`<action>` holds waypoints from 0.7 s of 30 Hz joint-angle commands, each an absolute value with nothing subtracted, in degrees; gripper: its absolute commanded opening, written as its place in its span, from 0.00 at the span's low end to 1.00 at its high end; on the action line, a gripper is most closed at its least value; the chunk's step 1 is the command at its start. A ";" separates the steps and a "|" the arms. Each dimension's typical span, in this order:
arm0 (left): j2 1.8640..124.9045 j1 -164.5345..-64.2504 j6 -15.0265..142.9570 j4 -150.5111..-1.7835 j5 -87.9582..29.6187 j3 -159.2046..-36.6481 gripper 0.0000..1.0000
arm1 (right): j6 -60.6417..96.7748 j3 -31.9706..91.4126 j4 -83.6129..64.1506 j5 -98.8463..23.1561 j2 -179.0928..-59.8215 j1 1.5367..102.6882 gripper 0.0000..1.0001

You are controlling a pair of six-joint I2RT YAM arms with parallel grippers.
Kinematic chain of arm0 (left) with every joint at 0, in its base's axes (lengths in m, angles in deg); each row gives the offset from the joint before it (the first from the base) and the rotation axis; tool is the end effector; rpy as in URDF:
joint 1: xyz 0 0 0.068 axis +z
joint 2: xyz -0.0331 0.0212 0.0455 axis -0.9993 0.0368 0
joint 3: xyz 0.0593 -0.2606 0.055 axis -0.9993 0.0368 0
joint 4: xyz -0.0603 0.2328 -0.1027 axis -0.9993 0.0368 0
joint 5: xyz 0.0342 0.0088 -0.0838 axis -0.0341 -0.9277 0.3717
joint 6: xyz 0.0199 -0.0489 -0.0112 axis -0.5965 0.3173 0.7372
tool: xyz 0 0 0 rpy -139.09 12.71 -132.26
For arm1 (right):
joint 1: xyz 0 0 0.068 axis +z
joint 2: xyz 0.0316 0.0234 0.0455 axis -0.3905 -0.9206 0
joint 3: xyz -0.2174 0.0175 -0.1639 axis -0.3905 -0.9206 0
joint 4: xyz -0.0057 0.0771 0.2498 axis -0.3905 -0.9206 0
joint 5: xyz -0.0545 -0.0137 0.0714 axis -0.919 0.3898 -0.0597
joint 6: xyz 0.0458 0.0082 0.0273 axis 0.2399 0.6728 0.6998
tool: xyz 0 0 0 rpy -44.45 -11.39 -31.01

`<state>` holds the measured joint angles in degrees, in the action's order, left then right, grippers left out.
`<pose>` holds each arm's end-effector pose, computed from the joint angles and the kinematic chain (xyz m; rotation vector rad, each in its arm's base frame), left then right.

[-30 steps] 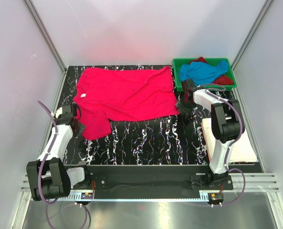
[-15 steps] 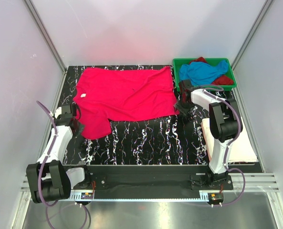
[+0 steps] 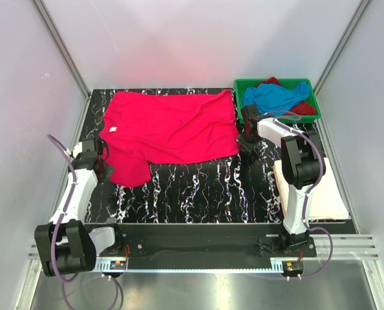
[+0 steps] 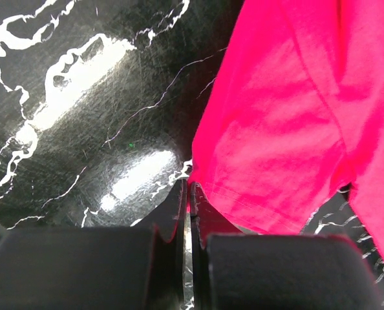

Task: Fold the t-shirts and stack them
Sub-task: Flatten the tshirt out

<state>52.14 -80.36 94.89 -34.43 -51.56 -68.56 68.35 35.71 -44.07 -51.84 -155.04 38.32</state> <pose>0.2047 0.0358 0.2228 -1.1685 2.3075 0.1044 0.3973 0.1049 0.1551 1.0200 2.5972 0.1661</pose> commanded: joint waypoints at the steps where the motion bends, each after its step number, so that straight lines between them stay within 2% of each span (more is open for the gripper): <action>1: 50.29 -80.60 96.33 -33.09 -53.08 -74.00 0.00 | 66.28 32.40 -45.79 -51.64 -153.52 38.54 0.00; 6: 49.68 -80.60 97.21 -30.27 -53.69 -85.59 0.00 | 58.90 35.72 -46.66 -49.09 -147.81 38.72 0.00; 14: 48.27 -80.42 89.39 -36.15 -50.88 -109.83 0.00 | 45.73 56.64 -47.28 -44.28 -146.75 38.72 0.00; 21: 48.18 -79.10 82.36 -46.62 -43.42 -121.46 0.00 | 42.98 73.42 -47.28 -33.37 -144.64 38.80 0.00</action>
